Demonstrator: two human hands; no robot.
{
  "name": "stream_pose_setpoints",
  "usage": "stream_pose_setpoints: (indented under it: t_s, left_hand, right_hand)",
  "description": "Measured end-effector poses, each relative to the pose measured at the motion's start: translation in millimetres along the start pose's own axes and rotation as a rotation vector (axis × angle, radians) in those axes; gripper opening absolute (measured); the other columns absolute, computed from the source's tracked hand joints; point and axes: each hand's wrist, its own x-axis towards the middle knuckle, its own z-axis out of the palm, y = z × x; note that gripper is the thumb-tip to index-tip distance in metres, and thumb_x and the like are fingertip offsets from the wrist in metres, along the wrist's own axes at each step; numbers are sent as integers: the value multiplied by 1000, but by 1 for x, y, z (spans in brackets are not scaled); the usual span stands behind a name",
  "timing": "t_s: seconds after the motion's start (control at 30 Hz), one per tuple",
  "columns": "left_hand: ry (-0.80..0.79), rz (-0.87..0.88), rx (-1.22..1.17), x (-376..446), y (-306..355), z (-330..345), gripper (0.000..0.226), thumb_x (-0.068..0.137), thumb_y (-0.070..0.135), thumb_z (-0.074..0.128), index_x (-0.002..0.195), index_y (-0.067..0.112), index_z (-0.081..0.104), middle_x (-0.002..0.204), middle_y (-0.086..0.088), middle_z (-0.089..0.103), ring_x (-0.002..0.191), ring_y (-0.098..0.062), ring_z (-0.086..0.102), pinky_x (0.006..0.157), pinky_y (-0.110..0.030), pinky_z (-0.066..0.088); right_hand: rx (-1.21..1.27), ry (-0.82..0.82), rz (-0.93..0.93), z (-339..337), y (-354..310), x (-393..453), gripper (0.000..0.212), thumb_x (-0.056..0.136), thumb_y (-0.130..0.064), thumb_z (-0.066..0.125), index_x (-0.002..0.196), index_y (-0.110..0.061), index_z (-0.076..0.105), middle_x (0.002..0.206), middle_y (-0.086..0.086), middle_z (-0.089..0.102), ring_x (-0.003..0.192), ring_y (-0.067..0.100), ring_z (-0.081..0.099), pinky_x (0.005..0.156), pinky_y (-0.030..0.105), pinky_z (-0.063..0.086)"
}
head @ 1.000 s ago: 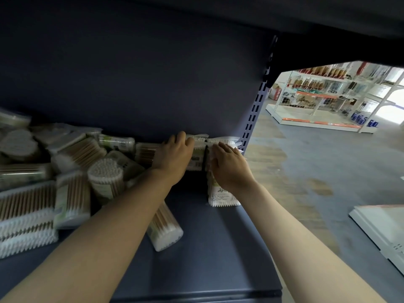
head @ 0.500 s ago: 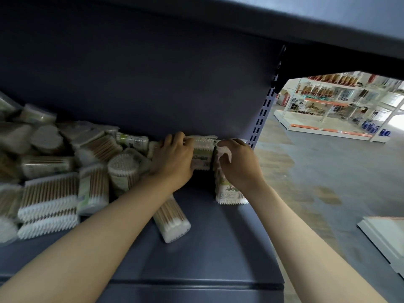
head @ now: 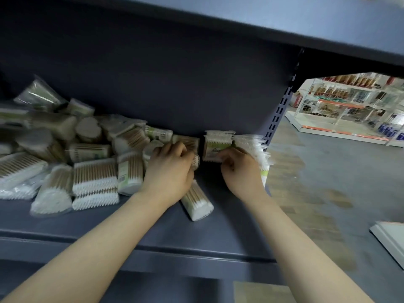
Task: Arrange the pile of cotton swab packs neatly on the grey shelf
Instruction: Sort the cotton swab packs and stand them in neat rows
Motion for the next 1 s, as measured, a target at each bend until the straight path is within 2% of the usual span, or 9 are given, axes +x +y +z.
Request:
stream_pose_setpoints:
  t_s: [0.07, 0.13, 0.2, 0.33, 0.43, 0.6, 0.67, 0.8, 1.0]
  left_hand:
    - [11, -14, -30, -11, -9, -6, 13, 68, 19, 61, 75, 10, 68, 77, -7, 62, 67, -31, 59, 54, -33, 43]
    - [23, -31, -79, -20, -18, -13, 27, 75, 25, 46, 83, 12, 69, 81, -6, 64, 69, -30, 59, 57, -33, 44]
    - [47, -43, -115, -31, -29, -21, 32, 76, 26, 42, 86, 13, 69, 82, -7, 65, 69, -31, 60, 59, -33, 44]
    - [75, -85, -130, -52, -55, -30, 31, 76, 24, 43, 85, 10, 69, 80, -9, 64, 68, -32, 59, 59, -34, 45]
    - [87, -93, -135, -65, -72, -36, 31, 77, 24, 43, 84, 8, 69, 79, -10, 63, 66, -31, 58, 58, -32, 44]
    - [29, -98, -133, -80, -93, -40, 31, 76, 25, 40, 79, 9, 67, 75, -9, 60, 65, -31, 58, 57, -32, 43]
    - [2, -93, -126, -85, -99, -40, 25, 76, 22, 46, 79, 9, 68, 75, -9, 60, 66, -32, 58, 57, -33, 44]
    - [-16, -80, -131, -93, -107, -38, 18, 70, 18, 58, 82, 11, 69, 77, -6, 60, 66, -31, 60, 57, -35, 45]
    - [-38, -101, -82, -97, -117, -37, 13, 69, 18, 67, 81, 14, 71, 78, -4, 64, 67, -30, 62, 60, -35, 45]
  right_hand:
    - [10, -23, 25, 6, -7, -6, 29, 75, 3, 49, 94, -8, 68, 95, 11, 65, 92, 29, 55, 65, 24, 31]
    - [7, -29, 47, 10, -16, -11, 29, 77, -6, 45, 95, -9, 68, 96, 10, 65, 93, 26, 56, 65, 23, 31]
    - [24, -20, 46, 12, -26, -14, 37, 71, -14, 39, 94, -10, 68, 94, 8, 66, 92, 23, 57, 66, 22, 32]
    - [49, 2, 98, 11, -42, -18, 28, 78, -2, 48, 95, -11, 68, 96, 8, 66, 95, 24, 58, 72, 27, 40]
    - [38, -4, 120, 16, -53, -21, 29, 81, -2, 49, 98, -14, 68, 97, 8, 67, 90, 23, 58, 71, 29, 42]
    - [68, -33, 136, 28, -75, -31, 29, 80, -2, 49, 96, -16, 68, 85, 3, 61, 74, 16, 50, 63, 25, 34]
    - [81, -65, 134, 31, -82, -34, 30, 78, -1, 49, 96, -17, 67, 86, 2, 59, 74, 16, 51, 65, 24, 36]
    - [84, -67, 152, 33, -90, -34, 31, 77, -1, 49, 96, -17, 67, 91, 6, 62, 80, 22, 55, 74, 32, 46]
    - [77, -89, 157, 31, -93, -28, 30, 79, -5, 49, 99, -18, 67, 97, 3, 62, 87, 20, 57, 78, 32, 46]
